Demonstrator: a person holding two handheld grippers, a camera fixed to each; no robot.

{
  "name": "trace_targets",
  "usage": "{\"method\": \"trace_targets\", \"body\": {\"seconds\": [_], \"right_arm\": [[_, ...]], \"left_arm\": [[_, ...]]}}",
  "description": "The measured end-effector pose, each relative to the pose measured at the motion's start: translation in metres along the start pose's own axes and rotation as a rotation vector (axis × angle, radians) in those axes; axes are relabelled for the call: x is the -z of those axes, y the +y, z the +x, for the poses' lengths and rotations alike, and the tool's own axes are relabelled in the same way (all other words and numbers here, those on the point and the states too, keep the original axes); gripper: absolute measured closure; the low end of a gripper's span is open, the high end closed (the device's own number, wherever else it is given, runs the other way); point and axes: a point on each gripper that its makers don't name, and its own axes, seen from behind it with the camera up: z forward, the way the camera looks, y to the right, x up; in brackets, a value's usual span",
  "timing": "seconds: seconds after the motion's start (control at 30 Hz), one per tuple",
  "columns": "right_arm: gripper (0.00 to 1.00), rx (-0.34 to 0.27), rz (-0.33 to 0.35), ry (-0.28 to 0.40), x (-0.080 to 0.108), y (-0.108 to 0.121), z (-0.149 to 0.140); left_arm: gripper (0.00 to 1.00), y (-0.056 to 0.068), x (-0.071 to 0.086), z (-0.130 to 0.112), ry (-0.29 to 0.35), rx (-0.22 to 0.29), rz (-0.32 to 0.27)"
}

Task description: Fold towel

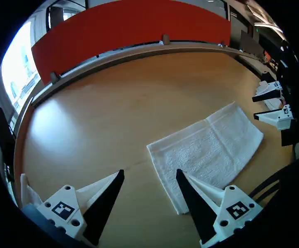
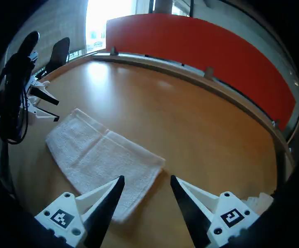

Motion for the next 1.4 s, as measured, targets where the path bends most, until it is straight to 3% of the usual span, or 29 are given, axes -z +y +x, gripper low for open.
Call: {"method": "trace_targets", "body": {"seconds": [0.8,1.1,1.4], "right_arm": [[0.14,-0.023,-0.008,0.012,0.05,-0.027,-0.025],[0.14,-0.005,0.011,0.013,0.048,-0.031,-0.025],[0.14,0.036,0.056,0.002,0.041,-0.036,-0.026]], "left_arm": [[0.07,0.019,0.043,-0.045,-0.003,0.072,0.002],[0.07,0.018,0.052,-0.052,0.002,0.091,0.022],[0.07,0.005,0.068,-0.064,0.011,0.145,0.07]]}}
